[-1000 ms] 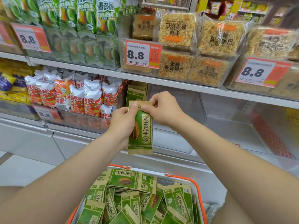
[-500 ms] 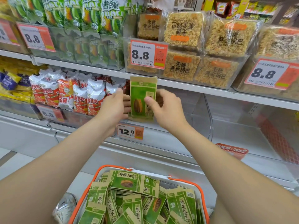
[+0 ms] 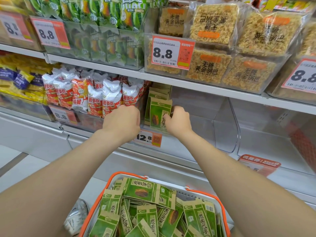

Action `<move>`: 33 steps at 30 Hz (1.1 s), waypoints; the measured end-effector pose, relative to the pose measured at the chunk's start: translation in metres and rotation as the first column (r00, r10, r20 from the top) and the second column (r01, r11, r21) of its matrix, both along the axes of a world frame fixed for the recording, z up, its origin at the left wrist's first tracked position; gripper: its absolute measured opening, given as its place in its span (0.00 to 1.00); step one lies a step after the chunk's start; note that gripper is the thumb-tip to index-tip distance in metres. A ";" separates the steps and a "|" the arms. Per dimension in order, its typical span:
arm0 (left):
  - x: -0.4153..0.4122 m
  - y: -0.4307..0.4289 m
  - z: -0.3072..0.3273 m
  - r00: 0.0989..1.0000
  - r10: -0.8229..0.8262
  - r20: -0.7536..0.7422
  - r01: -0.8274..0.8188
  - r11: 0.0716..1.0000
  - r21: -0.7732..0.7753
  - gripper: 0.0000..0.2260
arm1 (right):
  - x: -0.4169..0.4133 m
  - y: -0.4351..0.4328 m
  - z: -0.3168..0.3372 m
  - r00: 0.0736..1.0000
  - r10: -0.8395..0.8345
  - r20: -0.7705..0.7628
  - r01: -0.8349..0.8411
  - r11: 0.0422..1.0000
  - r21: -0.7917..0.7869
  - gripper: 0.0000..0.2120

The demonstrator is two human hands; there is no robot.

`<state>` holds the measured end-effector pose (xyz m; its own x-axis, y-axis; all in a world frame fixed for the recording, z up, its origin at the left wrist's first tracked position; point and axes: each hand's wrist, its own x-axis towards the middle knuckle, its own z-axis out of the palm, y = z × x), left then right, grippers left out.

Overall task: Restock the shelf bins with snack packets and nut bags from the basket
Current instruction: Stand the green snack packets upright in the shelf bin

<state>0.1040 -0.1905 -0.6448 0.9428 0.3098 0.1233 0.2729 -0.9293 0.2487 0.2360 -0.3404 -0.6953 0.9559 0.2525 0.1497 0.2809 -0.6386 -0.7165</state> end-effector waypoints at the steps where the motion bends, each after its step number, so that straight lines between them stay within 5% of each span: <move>1: 0.001 0.001 0.000 1.000 -0.003 0.003 0.003 1.000 -0.002 0.11 | 0.003 0.004 -0.002 1.000 -0.003 -0.028 0.003 1.000 0.018 0.07; 24: 0.000 0.001 -0.007 0.998 -0.034 0.050 0.032 0.999 0.044 0.03 | 0.004 0.008 0.002 0.993 0.036 -0.110 -0.035 0.999 0.012 0.17; 33: -0.003 -0.010 -0.009 0.994 -0.096 -0.047 0.099 0.994 0.053 0.05 | 0.013 0.010 -0.003 0.999 0.007 -0.039 -0.006 0.999 0.032 0.18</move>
